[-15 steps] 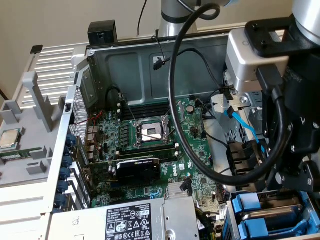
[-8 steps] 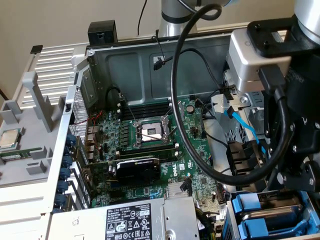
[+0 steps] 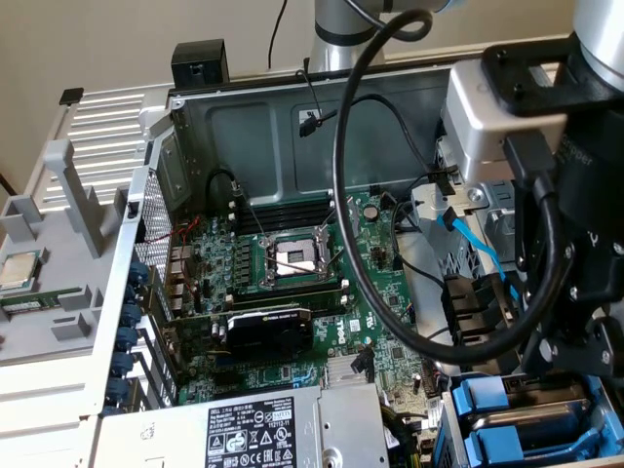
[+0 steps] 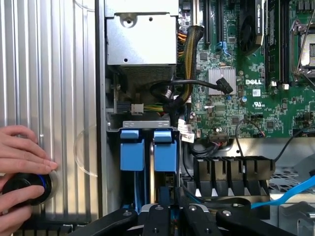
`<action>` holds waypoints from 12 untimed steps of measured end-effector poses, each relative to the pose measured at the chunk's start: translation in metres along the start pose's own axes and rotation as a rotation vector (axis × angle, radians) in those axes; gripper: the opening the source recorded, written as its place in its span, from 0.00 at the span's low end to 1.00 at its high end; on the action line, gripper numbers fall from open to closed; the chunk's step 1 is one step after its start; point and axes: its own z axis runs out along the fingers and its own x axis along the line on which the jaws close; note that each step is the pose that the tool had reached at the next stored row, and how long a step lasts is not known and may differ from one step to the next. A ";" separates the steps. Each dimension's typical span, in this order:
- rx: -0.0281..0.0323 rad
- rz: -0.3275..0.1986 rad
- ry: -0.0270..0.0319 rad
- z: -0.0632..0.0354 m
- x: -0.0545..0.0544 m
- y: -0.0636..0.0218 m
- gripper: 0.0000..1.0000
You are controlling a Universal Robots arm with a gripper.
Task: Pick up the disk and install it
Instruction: 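Insert the second disk wire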
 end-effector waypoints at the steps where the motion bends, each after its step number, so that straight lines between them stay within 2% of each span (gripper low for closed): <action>1: 0.0000 0.001 0.0000 0.0004 0.000 0.0000 0.17; 12: 0.0000 0.010 -0.0001 0.0038 0.000 0.0007 0.17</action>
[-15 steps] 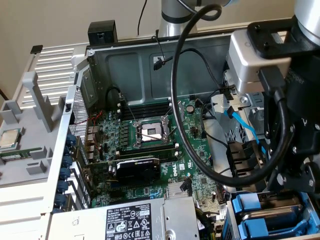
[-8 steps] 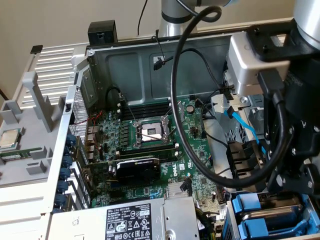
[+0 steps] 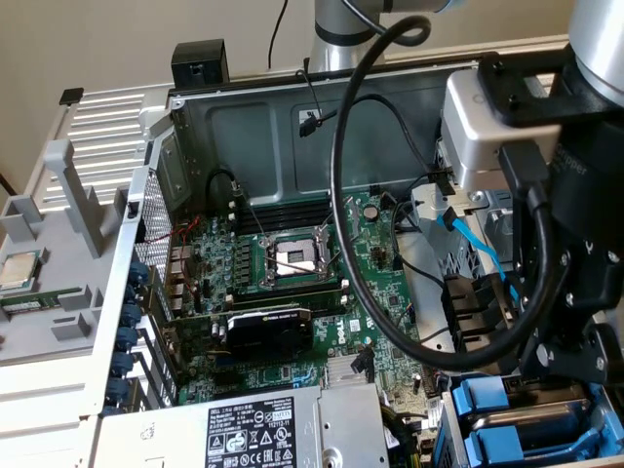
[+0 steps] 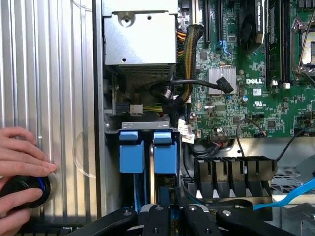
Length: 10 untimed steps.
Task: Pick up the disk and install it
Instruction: 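Insert the second disk wire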
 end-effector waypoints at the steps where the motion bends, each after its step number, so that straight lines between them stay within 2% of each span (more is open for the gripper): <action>1: 0.0000 0.002 0.0000 0.0001 0.000 0.0000 0.17; 10: 0.0000 0.016 -0.0025 0.0007 0.000 0.0000 0.17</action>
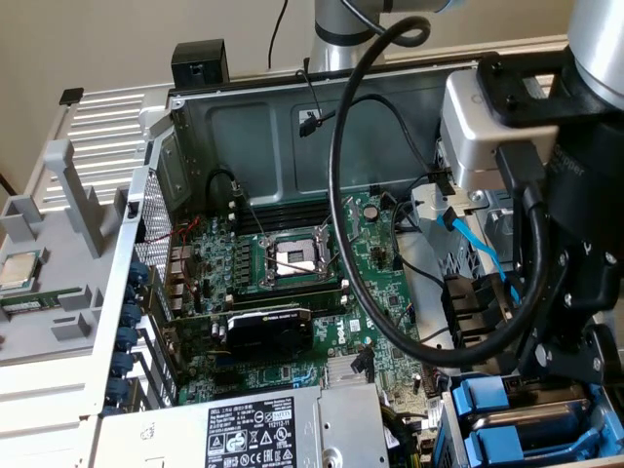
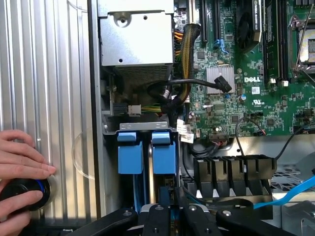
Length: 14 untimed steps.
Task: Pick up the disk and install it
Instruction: 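Insert the second disk wire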
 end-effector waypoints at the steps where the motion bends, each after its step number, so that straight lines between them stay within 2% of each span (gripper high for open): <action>1: 0.0000 0.000 0.0000 0.0001 0.000 0.0000 0.17; 14: 0.0000 0.000 0.0000 0.0033 0.000 0.0000 0.17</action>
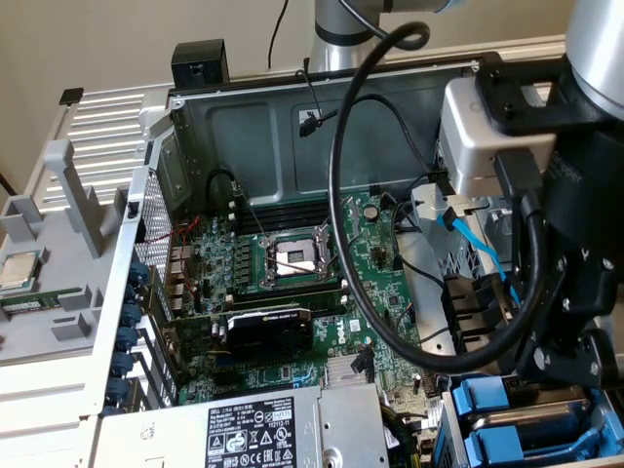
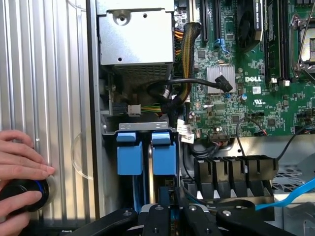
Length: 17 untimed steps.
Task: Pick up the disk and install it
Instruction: 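Insert the second disk wire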
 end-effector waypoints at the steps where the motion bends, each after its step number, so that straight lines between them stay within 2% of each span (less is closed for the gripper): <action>1: 0.0000 0.000 -0.0002 0.0003 0.000 0.0000 0.17; 17: 0.0000 0.000 -0.0001 0.0037 -0.002 -0.0009 0.17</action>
